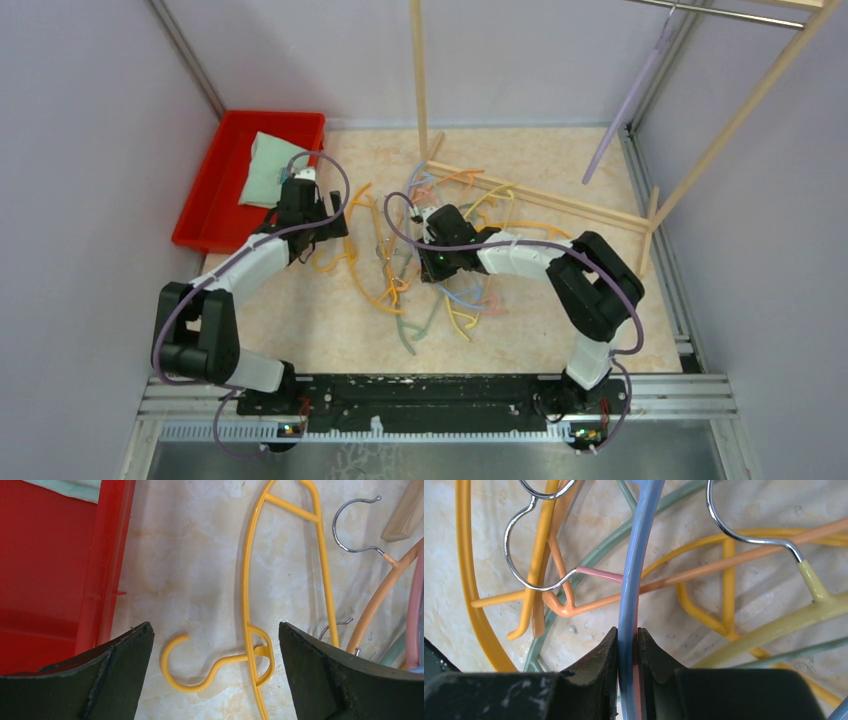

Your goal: Organize the hangers

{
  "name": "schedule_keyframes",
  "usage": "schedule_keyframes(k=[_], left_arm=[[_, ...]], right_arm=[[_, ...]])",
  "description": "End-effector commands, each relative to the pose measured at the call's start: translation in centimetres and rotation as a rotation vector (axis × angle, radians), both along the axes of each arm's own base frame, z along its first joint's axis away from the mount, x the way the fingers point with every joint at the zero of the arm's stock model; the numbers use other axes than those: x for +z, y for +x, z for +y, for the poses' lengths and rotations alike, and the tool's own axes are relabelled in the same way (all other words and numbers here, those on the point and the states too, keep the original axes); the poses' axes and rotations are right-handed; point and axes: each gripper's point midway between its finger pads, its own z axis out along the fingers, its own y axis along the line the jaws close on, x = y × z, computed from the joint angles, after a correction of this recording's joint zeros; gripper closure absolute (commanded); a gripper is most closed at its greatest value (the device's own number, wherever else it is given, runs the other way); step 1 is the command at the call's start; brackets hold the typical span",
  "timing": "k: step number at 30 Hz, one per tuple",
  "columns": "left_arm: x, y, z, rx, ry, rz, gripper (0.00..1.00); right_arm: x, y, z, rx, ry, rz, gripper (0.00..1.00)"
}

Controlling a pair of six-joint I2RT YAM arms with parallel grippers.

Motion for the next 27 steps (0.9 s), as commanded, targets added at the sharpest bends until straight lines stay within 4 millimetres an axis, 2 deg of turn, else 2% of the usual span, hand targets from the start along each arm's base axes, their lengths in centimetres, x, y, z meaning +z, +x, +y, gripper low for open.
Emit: schedule_keyframes(k=[1,4,6,9,13,14,15,22,27], left_arm=[[0.7,0.7,0.0,0.009,-0.008,-0.028,0.0],[0.8,0.7,-0.2,0.009,-0.018,-0.029,0.0],[0.8,0.7,-0.2,0.012,-0.025,-0.03,0.0],[0.8,0.5,-0.3,0.014,-0.031,-0.028,0.0],[0.8,0.4,-0.1,0.015,-0.023,-0.028,0.0],[0.8,0.4,-0.1,0.017,-0.022,-0.029,0.0],[0.8,0.3,0.0,0.016,-0.019,-0.029,0.0],[0.8,0.3,0.2,0.013,-0.005,-0.029,0.0],[0.9,0.3,0.2,0.013,-0.001,-0.03,0.0]], right_arm=[[5.0,1.2,-0.1,-0.017,0.023,-0.104,0.82],[5.2,1.2,-0.9,-0.027,-0.015,-0.103,0.75],[6.6,1.5,-1.2,-0.032,-0.013,-0.141,0.71],[6.3,1.8,-1.5,-0.03,-0.039,-0.157,0.67],[6.3,1.8,-1.2,-0.015,-0.031,-0.15,0.69],[5.1,1.7,-1.1,-0.012,-0.044,-0.124,0.69],[4.9,1.6,-0.9,-0.009,-0.044,-0.115,0.69],[4.1,1.4,-0.4,0.007,-0.044,-0.095,0.68],[4.0,1.3,0.0,0.019,-0.036,-0.085,0.78]])
